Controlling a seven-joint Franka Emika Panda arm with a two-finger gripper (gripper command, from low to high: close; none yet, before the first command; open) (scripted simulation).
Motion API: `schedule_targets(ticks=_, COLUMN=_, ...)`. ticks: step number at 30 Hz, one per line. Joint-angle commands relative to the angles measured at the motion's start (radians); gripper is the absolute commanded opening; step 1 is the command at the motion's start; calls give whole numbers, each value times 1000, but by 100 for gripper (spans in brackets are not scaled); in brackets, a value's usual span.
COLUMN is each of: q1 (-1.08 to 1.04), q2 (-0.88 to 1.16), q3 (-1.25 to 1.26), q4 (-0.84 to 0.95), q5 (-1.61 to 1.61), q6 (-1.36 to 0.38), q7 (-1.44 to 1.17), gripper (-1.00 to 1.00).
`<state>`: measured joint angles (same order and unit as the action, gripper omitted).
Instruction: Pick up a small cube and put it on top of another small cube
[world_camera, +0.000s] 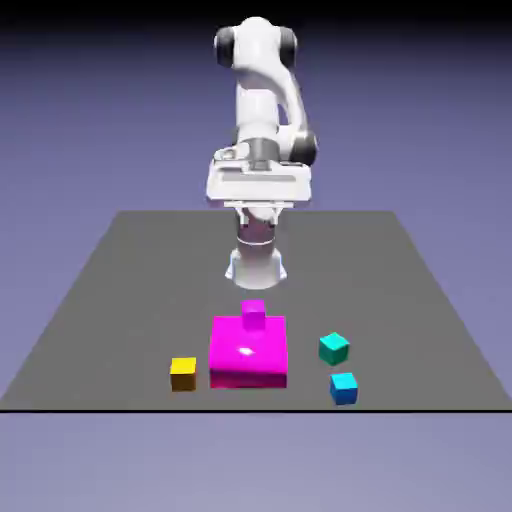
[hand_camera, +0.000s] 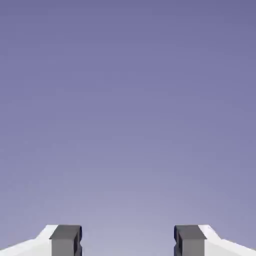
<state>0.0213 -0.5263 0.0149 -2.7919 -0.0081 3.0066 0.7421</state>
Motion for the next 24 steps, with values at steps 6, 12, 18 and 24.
schedule_targets(ticks=6, q1=46, q2=217, q3=74, q4=90, q5=-40, q6=-151, q7=5, gripper=0)
schedule_targets(ticks=12, q1=93, q2=435, q3=148, q4=180, q5=-81, q6=-302, q7=11, gripper=0)
schedule_targets(ticks=18, q1=139, q2=652, q3=222, q4=270, q5=-121, q6=-454, q7=16, gripper=0)
schedule_targets(ticks=24, q1=180, q2=820, q3=223, q4=310, q5=-177, q6=-450, q7=46, gripper=0)
